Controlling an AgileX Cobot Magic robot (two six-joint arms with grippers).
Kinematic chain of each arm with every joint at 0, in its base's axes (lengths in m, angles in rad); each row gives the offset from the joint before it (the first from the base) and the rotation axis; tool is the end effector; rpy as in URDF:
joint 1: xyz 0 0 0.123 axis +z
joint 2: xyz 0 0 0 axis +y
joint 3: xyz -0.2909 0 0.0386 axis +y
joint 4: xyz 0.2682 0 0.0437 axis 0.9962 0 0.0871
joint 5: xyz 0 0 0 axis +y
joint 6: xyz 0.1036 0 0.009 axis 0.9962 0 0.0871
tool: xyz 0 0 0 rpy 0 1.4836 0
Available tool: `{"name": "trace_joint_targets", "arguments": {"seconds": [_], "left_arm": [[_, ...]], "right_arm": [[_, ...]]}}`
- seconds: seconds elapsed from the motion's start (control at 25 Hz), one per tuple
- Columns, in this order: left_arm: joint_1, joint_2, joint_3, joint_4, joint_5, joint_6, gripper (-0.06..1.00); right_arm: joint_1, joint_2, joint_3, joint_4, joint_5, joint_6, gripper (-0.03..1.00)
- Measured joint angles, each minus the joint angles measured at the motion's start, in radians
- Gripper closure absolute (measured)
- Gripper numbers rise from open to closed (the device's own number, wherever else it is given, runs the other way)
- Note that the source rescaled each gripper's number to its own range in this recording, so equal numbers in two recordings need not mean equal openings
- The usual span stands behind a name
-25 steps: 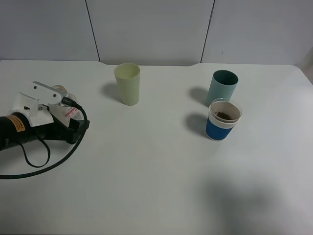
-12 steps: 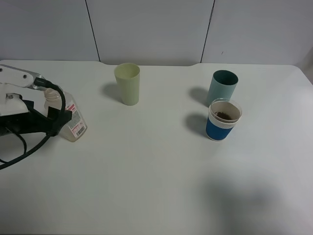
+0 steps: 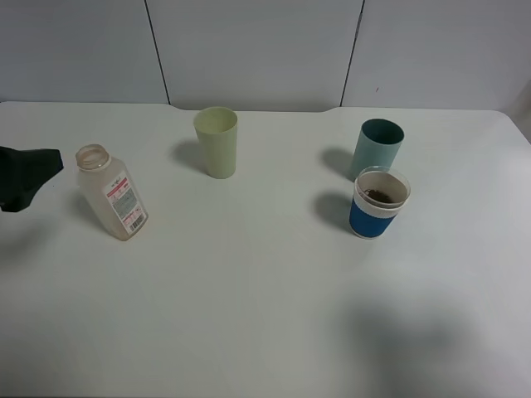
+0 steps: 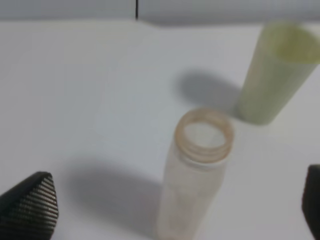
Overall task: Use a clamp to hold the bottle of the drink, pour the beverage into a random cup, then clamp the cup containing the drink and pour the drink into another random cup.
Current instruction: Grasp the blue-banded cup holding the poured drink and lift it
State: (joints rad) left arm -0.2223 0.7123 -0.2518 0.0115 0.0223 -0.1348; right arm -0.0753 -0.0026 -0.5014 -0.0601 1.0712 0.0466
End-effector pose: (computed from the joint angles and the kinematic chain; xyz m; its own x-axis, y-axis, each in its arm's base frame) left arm 0.1567 -0.0354 0.2222 -0.4001 -0.0357 -0.9158 0.1723 0.9785 -0.1134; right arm 0.0144 -0.0066 0.2807 -0.4576 0.0523 -0.8876 0.1299 0.9915 -0.0085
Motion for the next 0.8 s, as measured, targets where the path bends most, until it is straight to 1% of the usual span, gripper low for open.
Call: {"name": "trace_joint_targets", "arguments": {"seconds": [0.04, 0.08, 0.16, 0.2, 0.28, 0.32, 0.4, 0.44, 0.64, 0.8], "left_arm": [[0.000, -0.048, -0.005, -0.012, 0.026, 0.000, -0.05], [0.000, -0.048, -0.005, -0.012, 0.026, 0.000, -0.05], [0.000, -0.136, -0.026, -0.012, 0.095, -0.001, -0.05], [0.000, -0.198, -0.057, -0.012, 0.159, -0.001, -0.05], [0.000, -0.254, -0.100, -0.012, 0.225, -0.001, -0.05], [0.000, -0.254, -0.100, -0.012, 0.225, -0.001, -0.05], [0.000, -0.310, -0.149, 0.014, 0.307, -0.001, -0.05], [0.000, -0.349, -0.202, 0.033, 0.392, -0.001, -0.05], [0.000, -0.431, -0.363, 0.086, 0.641, -0.001, -0.05], [0.000, -0.476, -0.498, 0.112, 0.853, -0.001, -0.05]], "right_arm": [[0.000, 0.000, 0.000, 0.000, 0.000, 0.000, 0.17], [0.000, 0.000, 0.000, 0.000, 0.000, 0.000, 0.17], [0.000, 0.000, 0.000, 0.000, 0.000, 0.000, 0.17], [0.000, 0.000, 0.000, 0.000, 0.000, 0.000, 0.17], [0.000, 0.000, 0.000, 0.000, 0.000, 0.000, 0.17], [0.000, 0.000, 0.000, 0.000, 0.000, 0.000, 0.17], [0.000, 0.000, 0.000, 0.000, 0.000, 0.000, 0.17], [0.000, 0.000, 0.000, 0.000, 0.000, 0.000, 0.17], [0.000, 0.000, 0.000, 0.000, 0.000, 0.000, 0.17], [0.000, 0.000, 0.000, 0.000, 0.000, 0.000, 0.17]]}}
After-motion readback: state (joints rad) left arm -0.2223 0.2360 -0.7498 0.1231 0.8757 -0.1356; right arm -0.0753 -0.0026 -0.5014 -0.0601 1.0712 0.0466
